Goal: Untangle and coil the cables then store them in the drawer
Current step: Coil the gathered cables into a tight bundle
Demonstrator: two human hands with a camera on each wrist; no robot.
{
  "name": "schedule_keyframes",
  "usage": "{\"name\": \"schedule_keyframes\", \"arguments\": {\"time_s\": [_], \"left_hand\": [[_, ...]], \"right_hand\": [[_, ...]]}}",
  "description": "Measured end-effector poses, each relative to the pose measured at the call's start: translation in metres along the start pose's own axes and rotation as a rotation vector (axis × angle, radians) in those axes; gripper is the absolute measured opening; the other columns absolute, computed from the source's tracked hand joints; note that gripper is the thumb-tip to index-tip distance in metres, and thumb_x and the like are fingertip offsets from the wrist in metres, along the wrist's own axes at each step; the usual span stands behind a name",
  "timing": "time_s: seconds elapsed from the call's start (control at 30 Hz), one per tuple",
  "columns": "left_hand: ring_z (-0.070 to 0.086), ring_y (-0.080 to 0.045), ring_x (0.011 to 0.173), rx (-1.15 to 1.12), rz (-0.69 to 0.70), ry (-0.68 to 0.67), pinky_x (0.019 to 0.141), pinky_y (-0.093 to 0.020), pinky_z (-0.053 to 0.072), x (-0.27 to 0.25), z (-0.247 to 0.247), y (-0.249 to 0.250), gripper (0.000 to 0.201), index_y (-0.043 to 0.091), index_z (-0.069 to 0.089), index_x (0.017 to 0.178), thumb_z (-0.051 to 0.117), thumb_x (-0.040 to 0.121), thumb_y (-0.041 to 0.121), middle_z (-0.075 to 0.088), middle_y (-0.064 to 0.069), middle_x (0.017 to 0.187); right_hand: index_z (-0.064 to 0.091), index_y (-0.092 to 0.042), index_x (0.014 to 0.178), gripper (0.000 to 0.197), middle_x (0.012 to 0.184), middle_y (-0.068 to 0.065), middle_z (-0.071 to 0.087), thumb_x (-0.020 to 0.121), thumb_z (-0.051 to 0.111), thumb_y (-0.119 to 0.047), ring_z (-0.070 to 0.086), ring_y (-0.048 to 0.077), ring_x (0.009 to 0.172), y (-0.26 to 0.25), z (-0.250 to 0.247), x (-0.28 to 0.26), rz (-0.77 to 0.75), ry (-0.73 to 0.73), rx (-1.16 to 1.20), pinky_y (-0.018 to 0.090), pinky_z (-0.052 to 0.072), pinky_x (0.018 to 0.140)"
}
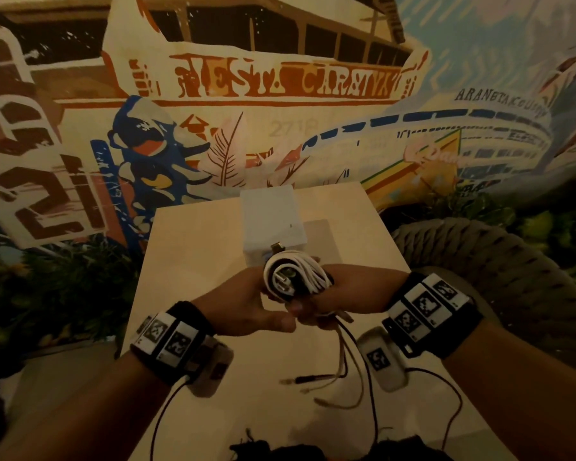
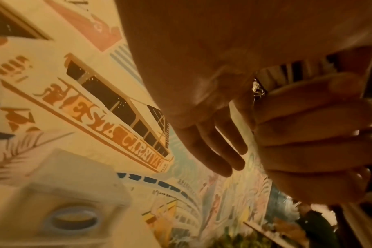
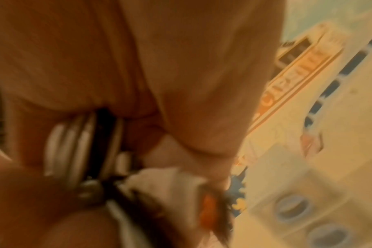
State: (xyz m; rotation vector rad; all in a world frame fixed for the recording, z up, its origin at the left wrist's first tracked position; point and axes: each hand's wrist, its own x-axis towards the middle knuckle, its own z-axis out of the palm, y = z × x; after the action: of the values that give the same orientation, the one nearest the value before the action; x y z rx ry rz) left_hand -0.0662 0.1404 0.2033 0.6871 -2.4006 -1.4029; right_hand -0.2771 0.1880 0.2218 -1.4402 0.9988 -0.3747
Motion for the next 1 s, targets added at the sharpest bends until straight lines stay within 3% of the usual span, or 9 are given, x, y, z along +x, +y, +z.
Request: {"name": "schedule_keyframes", "arguments": {"time_s": [0.1,0.27,0.37,0.47,0.53,0.67,0.73,0.83,1.0], "left_hand": [[0.058,-0.005,0.128,-0.402,0.116,-0.065,0.096,-0.022,0.053,0.005,0.007,0.018,0.063,0.055,0.053,0.136,0.078,0.078,0.049,0.055,0.026,0.142],[0.070,-0.004,0.105,-0.445,0.227,0.013,0.079,-0.018,0.058,0.005,0.001,0.033,0.038,0.021,0.068,0.125,0.073,0.089,0.011,0.070,0.015,0.122],[0.074,-0.004,0.084,-0.373,0.182,0.060,0.064,-0.020,0.059,0.008,-0.001,0.034,0.033,0.007,0.063,0.117,0.066,0.089,-0.010,0.074,0.015,0.108],[0.072,-0.009,0.085,-0.323,0.209,0.175,0.069,-0.037,0.061,0.009,-0.005,0.033,0.025,0.033,0.073,0.101,0.070,0.090,0.011,0.075,0.013,0.097],[0.070,-0.027,0.100,-0.377,0.227,0.213,0.085,-0.043,0.058,0.010,-0.009,0.029,0.015,0.024,0.072,0.099,0.066,0.092,0.013,0.074,-0.003,0.099],[0.065,-0.047,0.091,-0.334,0.170,0.319,0.087,-0.060,0.054,0.008,-0.017,0.020,0.022,0.005,0.067,0.094,0.070,0.092,0.027,0.068,-0.023,0.091],[0.066,-0.043,0.091,-0.190,0.114,0.360,0.088,-0.060,0.052,0.008,-0.019,0.013,0.020,0.010,0.069,0.092,0.070,0.091,0.029,0.069,-0.019,0.091],[0.070,-0.023,0.088,0.002,0.032,0.331,0.082,-0.044,0.057,0.009,-0.013,0.005,0.012,0.017,0.072,0.093,0.074,0.091,0.028,0.072,-0.004,0.087],[0.067,-0.010,0.085,0.319,-0.016,0.263,0.079,-0.031,0.054,0.010,-0.002,0.008,0.031,0.012,0.073,0.109,0.081,0.084,0.029,0.075,0.000,0.094]], "right_hand": [[0.066,-0.007,0.116,0.033,0.100,0.017,0.070,0.088,0.068,-0.025,0.060,0.041,0.086,-0.007,0.007,0.000,-0.049,-0.018,-0.060,0.025,0.053,0.074],[0.052,-0.035,0.119,0.039,0.120,0.004,0.063,0.095,0.064,-0.007,0.065,0.007,0.101,-0.020,0.008,-0.006,-0.172,0.060,-0.102,0.013,0.052,0.086],[0.052,-0.036,0.111,0.035,0.118,0.019,0.066,0.095,0.062,-0.005,0.066,0.021,0.099,-0.023,0.008,-0.005,-0.239,0.065,-0.059,0.015,0.054,0.083],[0.062,-0.013,0.118,0.024,0.106,0.025,0.065,0.094,0.063,-0.011,0.065,0.033,0.088,-0.009,0.010,0.001,-0.137,-0.026,0.054,0.038,0.058,0.083],[0.058,0.002,0.120,0.027,0.100,0.019,0.060,0.099,0.056,-0.015,0.060,0.025,0.082,0.004,0.010,0.004,-0.088,-0.035,-0.008,0.040,0.057,0.079],[0.061,-0.010,0.100,0.035,0.079,0.003,0.053,0.105,0.045,-0.040,0.055,0.015,0.065,0.024,0.007,0.001,0.009,0.048,-0.039,0.033,0.055,0.070],[0.060,-0.014,0.093,0.039,0.071,-0.004,0.048,0.103,0.044,-0.048,0.047,0.014,0.060,0.033,0.004,-0.002,0.043,0.084,-0.023,0.031,0.048,0.063],[0.059,-0.017,0.090,0.041,0.069,-0.006,0.043,0.102,0.041,-0.052,0.039,0.011,0.057,0.037,0.005,-0.005,0.092,0.158,-0.103,0.025,0.040,0.055],[0.064,-0.010,0.096,0.043,0.066,-0.005,0.045,0.105,0.042,-0.046,0.035,0.012,0.051,0.043,0.007,-0.002,0.116,0.242,-0.117,0.028,0.034,0.051]]}}
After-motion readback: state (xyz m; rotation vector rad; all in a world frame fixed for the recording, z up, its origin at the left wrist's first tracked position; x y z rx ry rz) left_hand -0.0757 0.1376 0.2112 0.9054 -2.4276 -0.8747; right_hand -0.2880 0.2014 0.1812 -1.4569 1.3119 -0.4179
